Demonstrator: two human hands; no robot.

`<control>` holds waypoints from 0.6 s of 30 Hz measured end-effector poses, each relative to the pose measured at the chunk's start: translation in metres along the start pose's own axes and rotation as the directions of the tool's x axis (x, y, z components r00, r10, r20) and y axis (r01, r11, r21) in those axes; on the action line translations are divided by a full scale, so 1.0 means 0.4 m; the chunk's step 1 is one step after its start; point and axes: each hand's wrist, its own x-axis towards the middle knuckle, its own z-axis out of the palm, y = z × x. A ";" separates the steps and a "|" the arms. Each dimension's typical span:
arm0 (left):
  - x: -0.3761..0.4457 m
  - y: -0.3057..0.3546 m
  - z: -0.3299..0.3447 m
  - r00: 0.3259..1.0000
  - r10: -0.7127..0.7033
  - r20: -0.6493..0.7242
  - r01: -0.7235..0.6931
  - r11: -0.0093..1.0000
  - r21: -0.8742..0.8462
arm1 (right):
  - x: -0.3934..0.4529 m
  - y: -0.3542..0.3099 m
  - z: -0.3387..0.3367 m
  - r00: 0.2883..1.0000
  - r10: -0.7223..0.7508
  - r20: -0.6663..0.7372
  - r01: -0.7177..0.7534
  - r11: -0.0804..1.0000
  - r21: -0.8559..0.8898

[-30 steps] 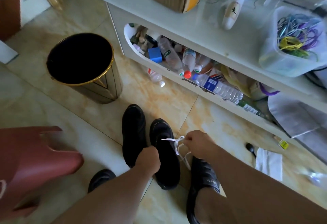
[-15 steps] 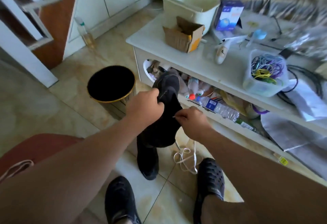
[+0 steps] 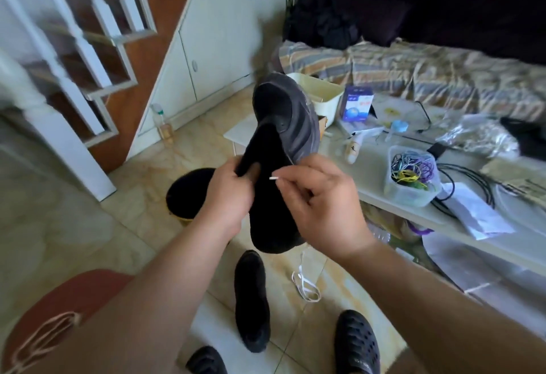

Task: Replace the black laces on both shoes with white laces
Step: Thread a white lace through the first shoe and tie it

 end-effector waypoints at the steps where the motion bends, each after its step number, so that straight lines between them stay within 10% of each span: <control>1: 0.003 -0.012 0.005 1.000 0.013 -0.019 -0.013 1.000 -0.012 | -0.005 -0.013 0.004 0.996 0.072 0.050 -0.077 0.989 0.127; 5: -0.008 -0.059 0.005 0.998 0.034 -0.060 -0.036 0.999 -0.027 | 0.003 -0.036 -0.016 0.900 0.388 0.202 -0.431 0.715 0.550; 11: -0.027 -0.042 0.006 0.994 0.054 -0.094 -0.055 0.998 -0.002 | 0.014 -0.009 -0.078 0.872 0.467 0.148 -0.490 0.831 0.264; 18: -0.063 -0.029 -0.023 0.983 0.129 -0.133 -0.136 0.990 -0.046 | 0.010 0.014 -0.064 0.772 0.619 0.145 -0.629 0.711 0.313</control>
